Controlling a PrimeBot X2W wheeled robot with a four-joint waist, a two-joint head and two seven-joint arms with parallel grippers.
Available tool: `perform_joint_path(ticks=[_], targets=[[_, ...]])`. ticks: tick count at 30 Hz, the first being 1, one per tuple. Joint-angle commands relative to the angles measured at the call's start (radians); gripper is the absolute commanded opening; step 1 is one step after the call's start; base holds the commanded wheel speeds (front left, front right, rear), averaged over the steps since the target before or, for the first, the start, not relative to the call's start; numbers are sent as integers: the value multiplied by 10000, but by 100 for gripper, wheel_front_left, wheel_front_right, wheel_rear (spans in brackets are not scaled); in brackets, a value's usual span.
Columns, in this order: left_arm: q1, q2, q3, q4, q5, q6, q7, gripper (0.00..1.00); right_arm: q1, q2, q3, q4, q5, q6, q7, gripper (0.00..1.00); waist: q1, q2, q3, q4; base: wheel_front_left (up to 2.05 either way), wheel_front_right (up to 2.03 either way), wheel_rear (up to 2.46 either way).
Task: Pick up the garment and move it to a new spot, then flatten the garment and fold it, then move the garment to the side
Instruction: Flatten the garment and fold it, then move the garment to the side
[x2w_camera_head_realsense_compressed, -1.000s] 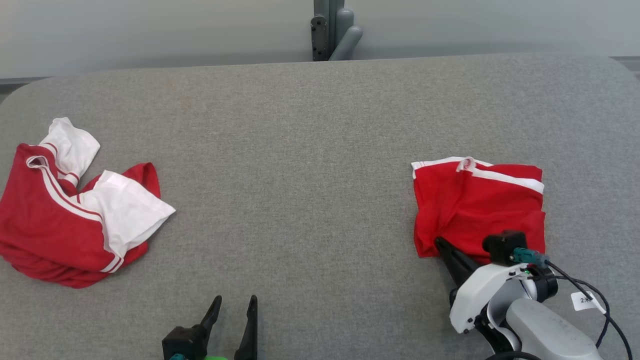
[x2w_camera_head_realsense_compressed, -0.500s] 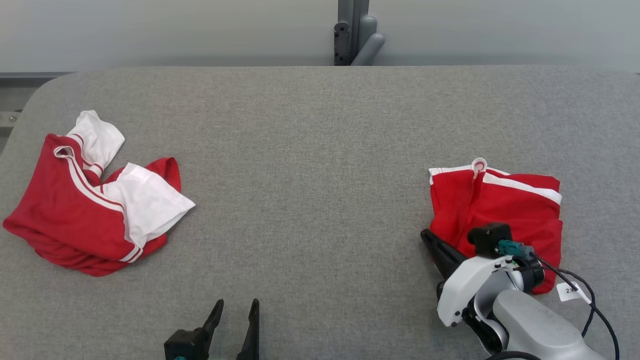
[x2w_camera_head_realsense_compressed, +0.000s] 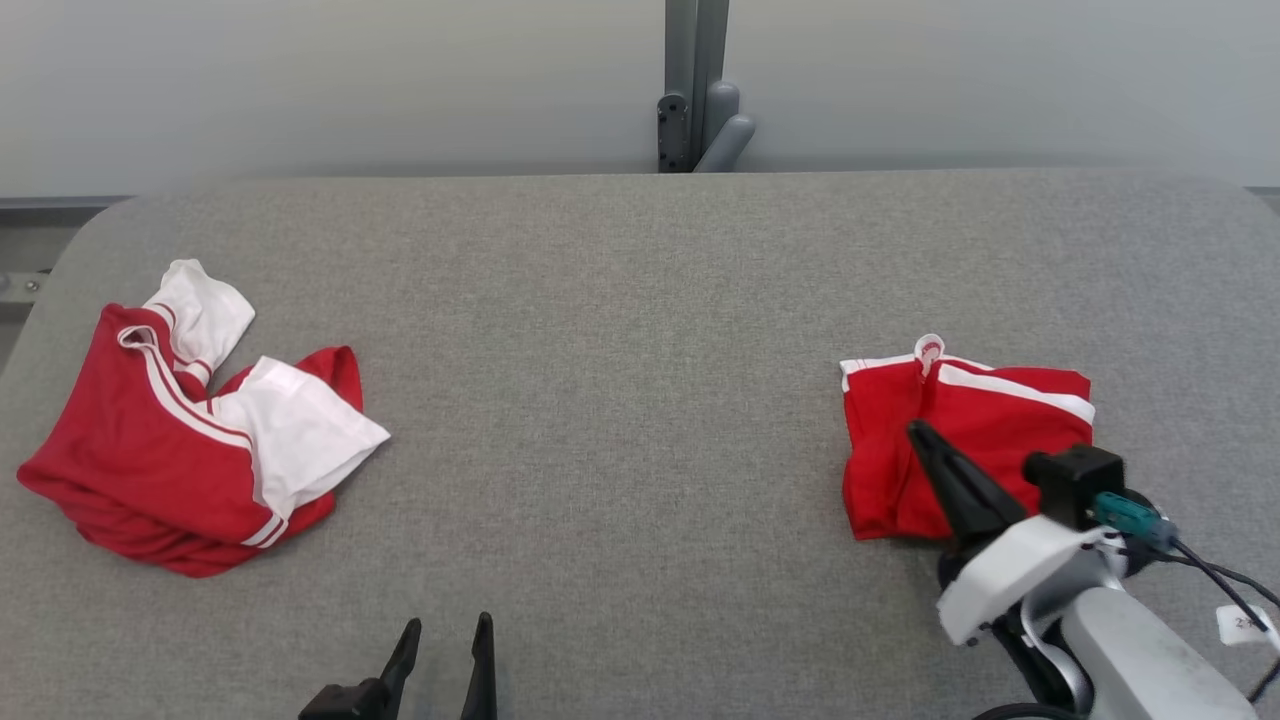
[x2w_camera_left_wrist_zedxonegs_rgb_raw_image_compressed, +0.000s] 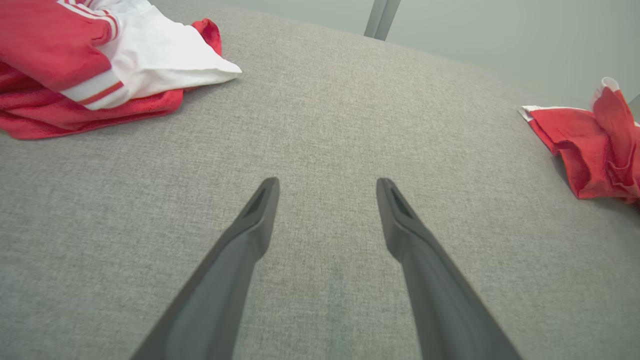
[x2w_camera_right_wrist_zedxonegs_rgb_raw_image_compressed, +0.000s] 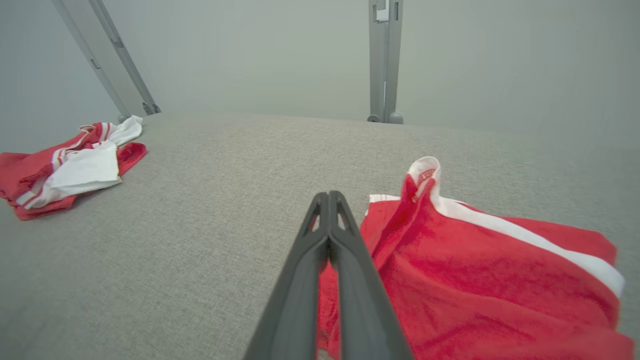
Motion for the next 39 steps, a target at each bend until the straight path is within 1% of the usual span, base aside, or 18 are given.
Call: perform_joint_path(ticks=[1, 2, 6, 8, 9, 14, 17, 20, 23, 27, 30, 33, 36, 38, 39], targets=[[193, 6, 156, -112, 105, 17, -32, 100, 573, -140, -602, -414, -436, -7, -11, 97, 0, 2, -224, -180, 0, 0, 0], [251, -4, 235, -177, 133, 13, -32, 100, 901, -127, -1005, -693, -674, -6, -11, 100, 0, 2, -271, -231, 0, 0, 0], [472, -57, 555, -488, 323, -34, -32, 100, 2089, -62, -2809, -1626, -1715, -7, -12, 100, 0, 2, -398, -448, 0, 0, 0], [554, -94, 731, -631, 466, -89, -32, 100, 2699, 200, -3658, -1969, -2155, -6, -12, 100, 0, 2, -451, -535, 0, 0, 0], [554, -94, 731, -631, 466, -89, -32, 100, 2699, 200, -3658, -1969, -2155, -6, -12, 100, 0, 2, -451, -535, 0, 0, 0], [834, -225, 1195, -900, 810, -208, -32, 100, 4053, 774, -5633, -2487, -3117, -8, -12, 100, 0, 2, -604, -734, 0, 0, 0], [1004, -275, 1471, -1093, 1119, -313, -32, 100, 4702, 1149, -6535, -2668, -3639, -8, -14, 100, 0, 2, -657, -830, 0, 0, 0], [1193, -303, 1774, -1256, 1425, -474, -32, 100, 5155, 1489, -7137, -2783, -4053, -8, -13, 100, 0, 2, -673, -928, 0, 0, 0], [1363, -346, 1990, -1393, 1656, -636, -32, 100, 5432, 1703, -7418, -2844, -4392, -8, -13, 100, 0, 2, -666, -975, 0, 0, 0], [1443, -362, 2252, -1489, 1845, -774, -32, 100, 5560, 1833, -7519, -2862, -4445, -8, -13, 100, 0, 2, -650, -929, 0, 0, 0], [1414, -373, 2343, -1484, 1781, -839, -32, 100, 5469, 1883, -7471, -2798, -4373, -8, -13, 100, 0, 2, -624, -852, 0, 0, 0], [1378, -375, 2303, -1518, 1650, -771, -32, 100, 5163, 2034, -7377, -2380, -3667, -6, -15, 100, 0, 2, -592, -780, 0, 0, 0], [1376, -374, 2223, -1565, 1538, -671, -32, 100, 4485, 1783, -6965, -1779, -2513, -9, -10, 100, 0, 2, -496, -787, 0, 0, 0], [1345, -375, 2094, -1596, 1520, -624, -32, 100, 3752, 1467, -6744, -1497, -1343, -11, 550, 100, 0, 2, -415, -789, 0, 0, 0], [1305, -374, 2043, -1603, 1517, -610, -32, 100, 3468, 1277, -6541, -1384, -854, -6, 1151, 100, 0, 2, -371, -785, 0, 0, 0]])
